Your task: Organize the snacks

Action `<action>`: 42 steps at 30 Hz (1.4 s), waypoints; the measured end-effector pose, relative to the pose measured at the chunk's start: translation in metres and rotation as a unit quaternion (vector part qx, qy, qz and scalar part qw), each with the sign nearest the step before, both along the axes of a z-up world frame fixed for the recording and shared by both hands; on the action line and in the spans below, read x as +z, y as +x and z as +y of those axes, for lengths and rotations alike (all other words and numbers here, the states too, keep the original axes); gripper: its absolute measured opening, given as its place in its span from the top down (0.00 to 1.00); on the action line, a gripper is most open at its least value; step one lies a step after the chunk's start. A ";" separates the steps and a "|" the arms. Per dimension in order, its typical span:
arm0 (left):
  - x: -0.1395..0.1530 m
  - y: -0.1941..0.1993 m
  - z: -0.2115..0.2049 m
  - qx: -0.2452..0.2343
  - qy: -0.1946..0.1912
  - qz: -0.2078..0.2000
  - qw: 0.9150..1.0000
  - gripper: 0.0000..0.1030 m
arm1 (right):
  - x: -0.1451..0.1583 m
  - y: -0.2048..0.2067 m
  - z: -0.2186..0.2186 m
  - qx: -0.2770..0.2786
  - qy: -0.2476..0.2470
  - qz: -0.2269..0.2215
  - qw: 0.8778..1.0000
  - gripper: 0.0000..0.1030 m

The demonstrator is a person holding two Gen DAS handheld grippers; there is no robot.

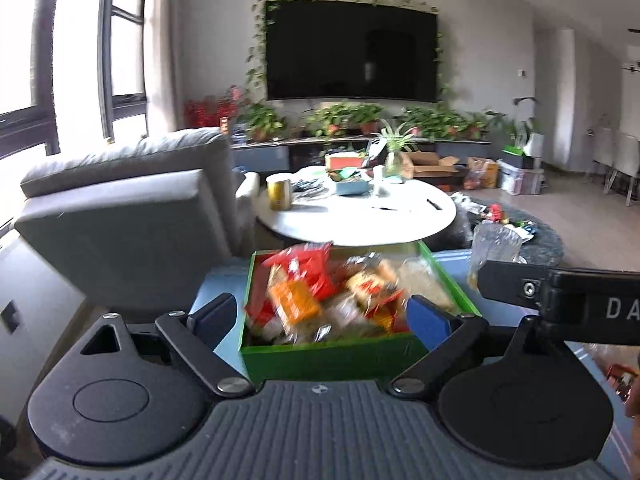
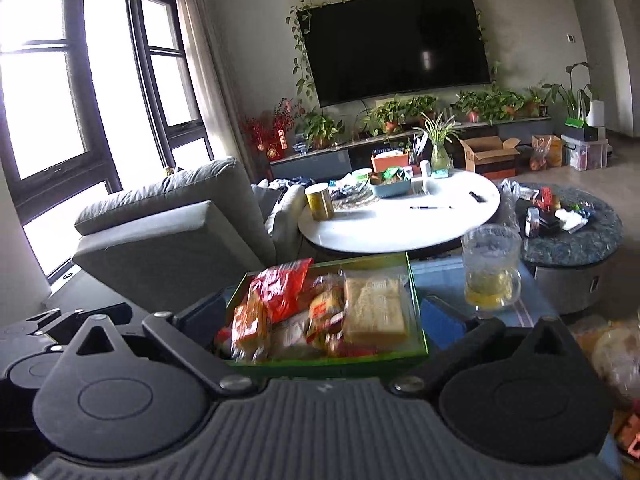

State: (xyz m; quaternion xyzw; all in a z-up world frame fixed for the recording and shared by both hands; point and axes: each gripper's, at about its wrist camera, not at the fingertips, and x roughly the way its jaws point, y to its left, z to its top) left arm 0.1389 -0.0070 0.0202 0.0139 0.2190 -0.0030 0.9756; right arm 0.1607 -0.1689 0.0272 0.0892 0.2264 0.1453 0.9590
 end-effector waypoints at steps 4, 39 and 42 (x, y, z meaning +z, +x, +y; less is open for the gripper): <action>-0.012 -0.021 0.004 0.006 -0.017 0.019 1.000 0.11 | -0.012 -0.014 0.001 0.011 0.002 0.016 1.000 0.24; -0.043 -0.025 0.021 0.045 -0.009 0.056 0.997 0.11 | -0.049 -0.036 0.004 -0.013 -0.046 0.014 0.999 0.24; -0.042 -0.025 0.022 0.045 -0.009 0.056 0.997 0.11 | -0.049 -0.036 0.003 -0.015 -0.043 0.016 0.999 0.24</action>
